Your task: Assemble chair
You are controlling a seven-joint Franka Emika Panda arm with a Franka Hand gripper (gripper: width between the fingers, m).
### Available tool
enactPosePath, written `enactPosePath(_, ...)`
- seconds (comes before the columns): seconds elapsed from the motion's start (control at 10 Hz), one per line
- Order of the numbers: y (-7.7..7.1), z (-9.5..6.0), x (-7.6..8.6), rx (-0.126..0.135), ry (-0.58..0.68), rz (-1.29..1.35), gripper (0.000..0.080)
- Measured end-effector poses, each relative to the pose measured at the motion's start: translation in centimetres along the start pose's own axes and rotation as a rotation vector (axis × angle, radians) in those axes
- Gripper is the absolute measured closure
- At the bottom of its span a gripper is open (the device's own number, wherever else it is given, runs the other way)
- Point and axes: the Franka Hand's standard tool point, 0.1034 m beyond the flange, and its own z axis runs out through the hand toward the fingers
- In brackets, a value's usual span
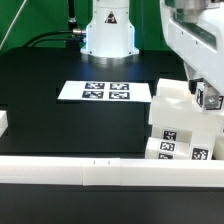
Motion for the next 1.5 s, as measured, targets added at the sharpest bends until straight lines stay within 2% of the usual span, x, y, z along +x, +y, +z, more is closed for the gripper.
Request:
enactPosePath(0.5, -0.21, -0.07, -0.18, 0.012, -0.006, 0.254, 0.0514)
enactPosePath(0.7, -0.08, -0.09, 0.02, 0.028, -0.015, 0.412, 0.0514)
enactPosePath(0.9, 0.32, -0.11, 0.51, -0.002, -0.028, 0.450, 0.0514)
enactPosePath(1.5, 0.19, -0.09, 0.06, 0.007, -0.034, 0.403, 0.0508)
